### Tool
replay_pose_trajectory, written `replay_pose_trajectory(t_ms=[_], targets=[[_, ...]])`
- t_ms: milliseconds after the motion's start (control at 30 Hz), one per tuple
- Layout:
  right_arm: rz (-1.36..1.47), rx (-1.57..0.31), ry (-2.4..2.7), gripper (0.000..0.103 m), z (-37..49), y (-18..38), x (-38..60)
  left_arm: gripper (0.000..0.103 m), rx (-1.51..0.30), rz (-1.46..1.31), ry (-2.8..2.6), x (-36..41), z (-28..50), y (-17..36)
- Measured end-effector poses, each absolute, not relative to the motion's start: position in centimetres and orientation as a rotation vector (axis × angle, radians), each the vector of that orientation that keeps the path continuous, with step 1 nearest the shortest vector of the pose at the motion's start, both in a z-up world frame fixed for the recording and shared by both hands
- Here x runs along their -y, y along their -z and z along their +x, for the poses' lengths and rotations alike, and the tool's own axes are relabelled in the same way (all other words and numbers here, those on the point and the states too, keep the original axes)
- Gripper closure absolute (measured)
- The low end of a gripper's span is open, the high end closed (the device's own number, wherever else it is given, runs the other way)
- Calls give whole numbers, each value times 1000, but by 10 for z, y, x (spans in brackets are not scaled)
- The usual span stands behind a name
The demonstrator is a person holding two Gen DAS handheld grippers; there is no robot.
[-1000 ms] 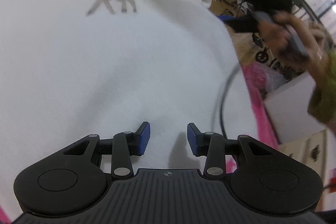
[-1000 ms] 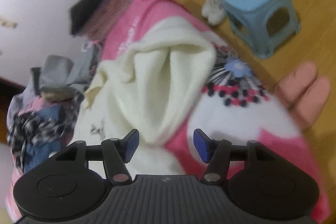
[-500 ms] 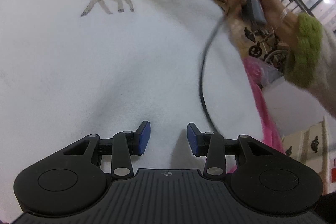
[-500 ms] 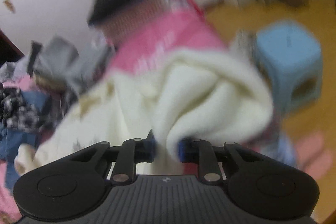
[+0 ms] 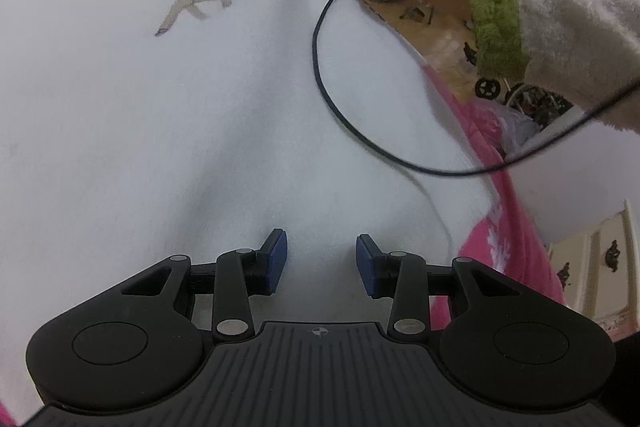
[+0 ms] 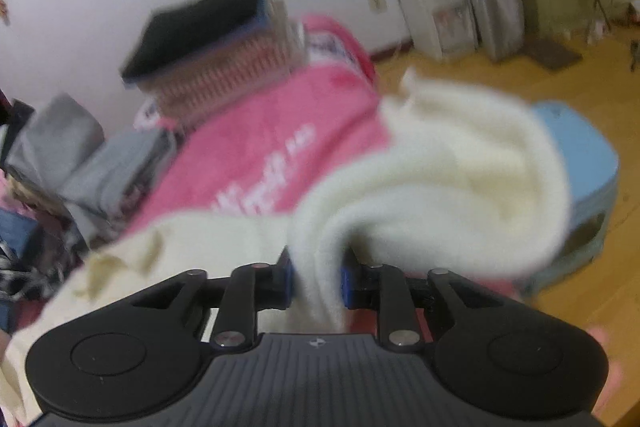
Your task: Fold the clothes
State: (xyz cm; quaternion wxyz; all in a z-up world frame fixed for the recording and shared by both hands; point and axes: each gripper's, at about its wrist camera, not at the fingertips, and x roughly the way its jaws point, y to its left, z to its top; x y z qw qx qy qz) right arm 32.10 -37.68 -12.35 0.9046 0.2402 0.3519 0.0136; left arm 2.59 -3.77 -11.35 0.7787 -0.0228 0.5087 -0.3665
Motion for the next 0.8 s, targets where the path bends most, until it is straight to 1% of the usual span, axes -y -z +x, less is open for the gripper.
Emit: replay_pose_trajectory(t_ms=[33, 100, 133, 167, 267, 333, 467, 700, 733, 767, 800], targets=[[540, -732, -17, 74, 319, 124, 380, 65, -1099, -60, 785, 37, 27, 113], [634, -747, 11, 64, 313, 121, 389, 65, -1095, -78, 770, 31, 27, 111], [645, -761, 40, 49, 308, 117, 393, 64, -1086, -78, 765, 28, 26, 108], [649, -776, 72, 38, 303, 112, 397, 63, -1072, -75, 760, 24, 23, 103], [688, -764, 100, 38, 278, 95, 415, 61, -1037, -51, 715, -2, 20, 85], [755, -736, 96, 38, 256, 84, 429, 60, -1017, -22, 647, -23, 23, 70], [767, -685, 82, 38, 210, 54, 437, 60, -976, 36, 513, -64, 28, 39], [618, -678, -77, 38, 158, -14, 405, 60, -894, 168, 270, -135, 33, -16], [583, -681, -113, 38, 152, -24, 395, 58, -896, 195, 245, -145, 32, -21], [546, -694, -149, 38, 147, -32, 383, 54, -901, 215, 222, -154, 31, -25], [509, -708, -185, 38, 142, -40, 371, 53, -933, 192, 225, -158, 30, -19]])
